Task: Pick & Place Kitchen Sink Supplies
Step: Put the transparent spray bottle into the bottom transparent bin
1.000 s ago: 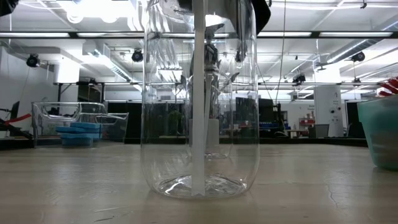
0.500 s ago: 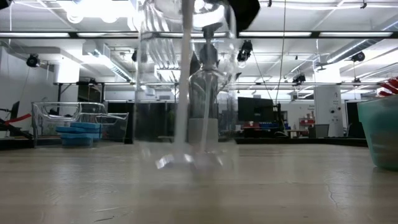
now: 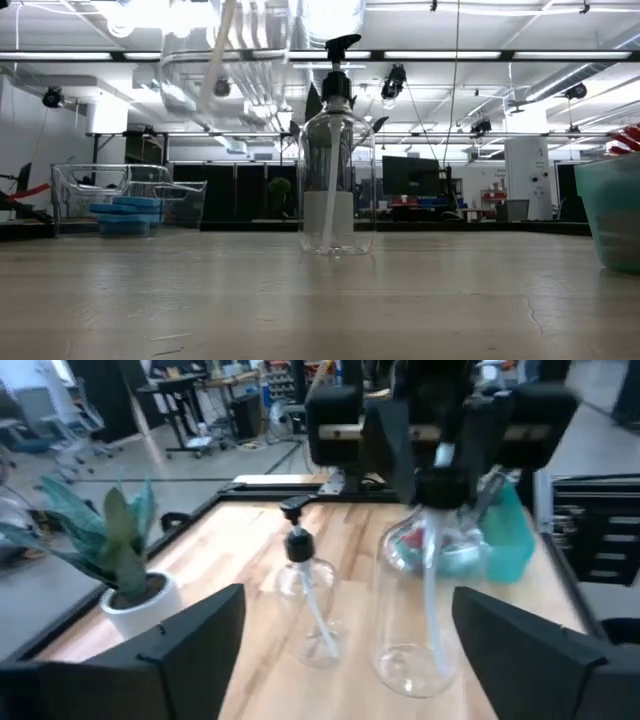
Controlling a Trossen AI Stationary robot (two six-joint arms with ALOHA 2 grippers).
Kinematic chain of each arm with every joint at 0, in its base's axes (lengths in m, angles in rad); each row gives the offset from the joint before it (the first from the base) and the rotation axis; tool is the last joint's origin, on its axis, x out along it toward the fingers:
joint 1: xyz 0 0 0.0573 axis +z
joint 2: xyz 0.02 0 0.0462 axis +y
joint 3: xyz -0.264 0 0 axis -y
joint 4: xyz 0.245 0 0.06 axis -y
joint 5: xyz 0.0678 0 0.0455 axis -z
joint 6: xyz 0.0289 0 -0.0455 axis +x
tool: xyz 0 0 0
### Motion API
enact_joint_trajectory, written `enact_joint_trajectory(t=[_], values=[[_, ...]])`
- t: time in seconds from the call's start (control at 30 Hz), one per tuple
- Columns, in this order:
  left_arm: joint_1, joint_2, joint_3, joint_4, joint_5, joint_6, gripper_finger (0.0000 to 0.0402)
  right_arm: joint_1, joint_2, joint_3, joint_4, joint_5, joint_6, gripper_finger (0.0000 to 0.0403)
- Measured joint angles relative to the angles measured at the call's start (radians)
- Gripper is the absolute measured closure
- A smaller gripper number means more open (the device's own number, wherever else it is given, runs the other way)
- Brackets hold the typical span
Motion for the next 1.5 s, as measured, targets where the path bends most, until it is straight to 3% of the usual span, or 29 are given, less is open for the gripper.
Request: enact_joint_trajectory(t=[0.13,0.37,0.7,0.9,1.0,1.37,1.5], values=[[0.015,0.002,0.001,0.014,-0.013,0.025,0.0035,-0.033,0.000,0.072,-0.035,-0.056,-0.020,0.0266],[0.053,0.000,0.002,0.064,0.009,0.044,0.0032,-0.083,-0.001,0.112,-0.191,-0.095,0.059,0.0269],[0.064,0.005,0.002,0.081,0.032,0.053,0.0032,-0.078,0.032,-0.074,0.064,-0.138,0.193,0.0266],[0.075,0.005,0.002,0.087,0.032,0.065,0.0032,-0.070,0.051,-0.133,0.098,-0.148,0.148,0.0263],[0.080,0.006,0.002,0.089,0.035,0.066,0.0032,-0.055,0.072,-0.157,0.206,-0.138,0.116,0.0263],[0.087,0.009,0.002,0.106,0.064,0.084,0.0032,-0.051,0.109,-0.171,0.211,-0.142,0.098,0.0261],[0.087,0.010,0.002,0.111,0.076,0.084,0.0032,-0.042,0.112,-0.155,0.204,-0.145,0.088,0.0240]])
